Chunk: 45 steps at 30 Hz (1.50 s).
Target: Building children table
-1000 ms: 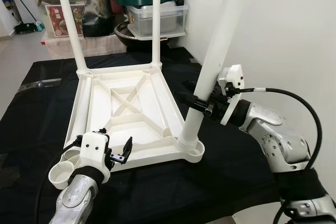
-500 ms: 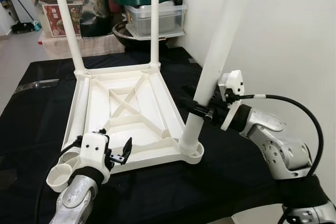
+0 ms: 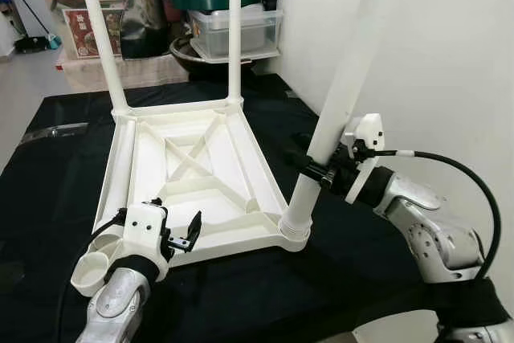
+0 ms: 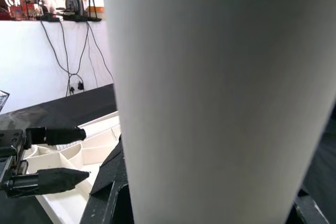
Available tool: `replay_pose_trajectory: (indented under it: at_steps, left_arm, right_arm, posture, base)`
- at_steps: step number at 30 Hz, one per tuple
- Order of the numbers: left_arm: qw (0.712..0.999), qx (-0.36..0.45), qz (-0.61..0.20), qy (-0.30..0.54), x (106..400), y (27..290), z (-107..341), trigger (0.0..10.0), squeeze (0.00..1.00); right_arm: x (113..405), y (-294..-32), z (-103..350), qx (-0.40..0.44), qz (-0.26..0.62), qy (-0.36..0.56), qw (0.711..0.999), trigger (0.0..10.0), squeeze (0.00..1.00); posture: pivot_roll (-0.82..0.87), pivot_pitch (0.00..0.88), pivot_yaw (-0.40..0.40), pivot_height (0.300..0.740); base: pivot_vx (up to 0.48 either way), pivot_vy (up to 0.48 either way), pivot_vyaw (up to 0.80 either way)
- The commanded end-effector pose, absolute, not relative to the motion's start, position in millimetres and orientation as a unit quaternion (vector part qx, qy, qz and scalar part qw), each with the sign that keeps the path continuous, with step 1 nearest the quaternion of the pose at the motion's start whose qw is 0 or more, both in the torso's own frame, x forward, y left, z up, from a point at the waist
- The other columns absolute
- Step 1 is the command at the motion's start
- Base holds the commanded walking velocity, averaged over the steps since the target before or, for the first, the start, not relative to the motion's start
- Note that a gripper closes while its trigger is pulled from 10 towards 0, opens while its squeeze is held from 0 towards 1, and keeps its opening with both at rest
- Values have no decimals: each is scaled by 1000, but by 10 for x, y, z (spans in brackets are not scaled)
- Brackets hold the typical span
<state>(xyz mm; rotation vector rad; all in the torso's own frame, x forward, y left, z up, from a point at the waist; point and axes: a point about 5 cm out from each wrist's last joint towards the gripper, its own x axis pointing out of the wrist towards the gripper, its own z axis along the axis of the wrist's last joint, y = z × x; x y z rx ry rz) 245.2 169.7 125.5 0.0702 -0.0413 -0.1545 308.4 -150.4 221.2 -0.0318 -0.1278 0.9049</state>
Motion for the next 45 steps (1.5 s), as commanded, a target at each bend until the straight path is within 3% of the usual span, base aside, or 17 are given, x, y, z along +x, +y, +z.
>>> replay_pose_trajectory:
  at_steps: [1,10,19,28,34,35,36,37,38,41,45]
  left_arm:
    - [996,33,-80,-14,2454,1682,1214,10000,0]
    - [996,31,-78,-15,2457,1672,1214,10000,0]
    - [996,31,-78,-13,2451,1664,1204,10000,0]
    - [997,28,-76,-12,2440,1646,1192,10000,0]
    - [997,26,-73,-8,2423,1659,1176,10000,0]
    - [997,25,-73,-7,2423,1662,1172,10000,0]
    - [997,25,-73,-7,2423,1662,1172,10000,0]
    - [997,26,-72,-7,2430,1653,1173,10000,0]
    - [997,26,-72,-7,2430,1653,1173,10000,0]
    - [997,27,-72,-7,2433,1649,1173,10000,0]
    - [997,28,-71,-7,2431,1647,1172,10000,0]
  right_arm:
    - [3142,-1606,2066,-25,407,-21,913,0,0]
    - [3181,-1602,2073,-39,404,-20,914,0,0]
    - [2935,-1266,2004,-109,500,-30,859,0,0]
    - [2946,-1199,1948,-87,509,-18,856,0,0]
    - [3040,-1245,1936,-40,479,-7,877,0,0]
    - [3141,-1297,1886,-44,423,9,905,0,0]
    - [3141,-1297,1886,-44,423,9,905,0,0]
    - [3354,-1517,1680,-40,246,74,966,0,0]
    - [3354,-1517,1680,-40,246,74,966,0,0]
    - [3408,-1660,1535,-28,132,112,985,0,0]
    - [3391,-1667,1489,-14,97,117,988,0,0]
  posture:
    - [49,0,-34,740]
    - [56,0,-43,740]
    - [56,0,-48,740]
    - [64,0,-58,740]
    - [60,0,-58,740]
    - [59,0,-59,740]
    - [59,0,-59,740]
    - [59,0,-62,740]
    - [59,0,-62,740]
    - [59,0,-62,740]
    - [65,0,-63,740]
  base:
    - [0,0,0]
    - [0,0,0]
    - [0,0,0]
    - [0,0,0]
    - [0,0,0]
    - [0,0,0]
    - [0,0,0]
    - [0,0,0]
    - [0,0,0]
    - [0,0,0]
    - [0,0,0]
